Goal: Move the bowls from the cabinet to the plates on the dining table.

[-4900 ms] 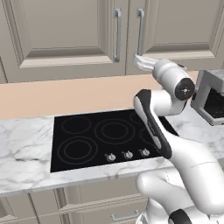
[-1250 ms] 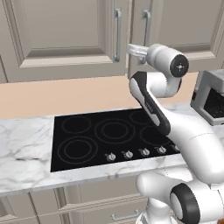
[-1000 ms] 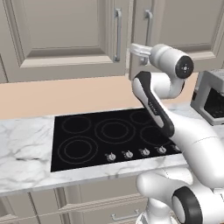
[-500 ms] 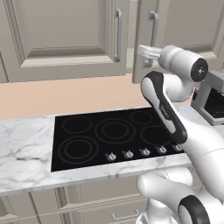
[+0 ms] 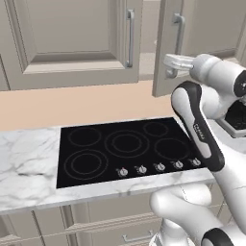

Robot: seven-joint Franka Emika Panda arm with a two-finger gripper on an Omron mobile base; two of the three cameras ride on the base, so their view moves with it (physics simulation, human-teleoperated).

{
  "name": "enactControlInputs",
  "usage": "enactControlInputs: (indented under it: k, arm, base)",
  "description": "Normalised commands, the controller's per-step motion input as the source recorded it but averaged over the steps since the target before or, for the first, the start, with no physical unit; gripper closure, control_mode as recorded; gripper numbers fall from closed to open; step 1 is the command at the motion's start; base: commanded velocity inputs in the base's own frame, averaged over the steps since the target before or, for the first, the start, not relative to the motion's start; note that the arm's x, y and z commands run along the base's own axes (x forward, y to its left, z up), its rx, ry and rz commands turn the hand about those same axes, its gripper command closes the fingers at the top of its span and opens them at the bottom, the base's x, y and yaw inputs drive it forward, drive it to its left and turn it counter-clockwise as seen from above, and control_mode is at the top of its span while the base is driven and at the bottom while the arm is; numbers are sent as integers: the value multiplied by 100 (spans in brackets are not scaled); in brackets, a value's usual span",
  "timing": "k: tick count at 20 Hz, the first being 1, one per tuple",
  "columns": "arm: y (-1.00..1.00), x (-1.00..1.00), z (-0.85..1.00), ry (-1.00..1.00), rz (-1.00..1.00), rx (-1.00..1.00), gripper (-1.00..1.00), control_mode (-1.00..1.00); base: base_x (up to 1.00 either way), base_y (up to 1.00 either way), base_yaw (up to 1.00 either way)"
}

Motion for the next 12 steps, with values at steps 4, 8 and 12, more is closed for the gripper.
enactControlInputs:
  k: [4,8,12]
  arm:
    - [-63,-62,36,0,1,-2,100,-100]
    - [-64,-62,35,0,1,-2,100,-100]
    - [-66,-57,34,0,1,-1,100,-100]
  base:
    - [0,0,0]
    - [0,0,0]
    - [0,0,0]
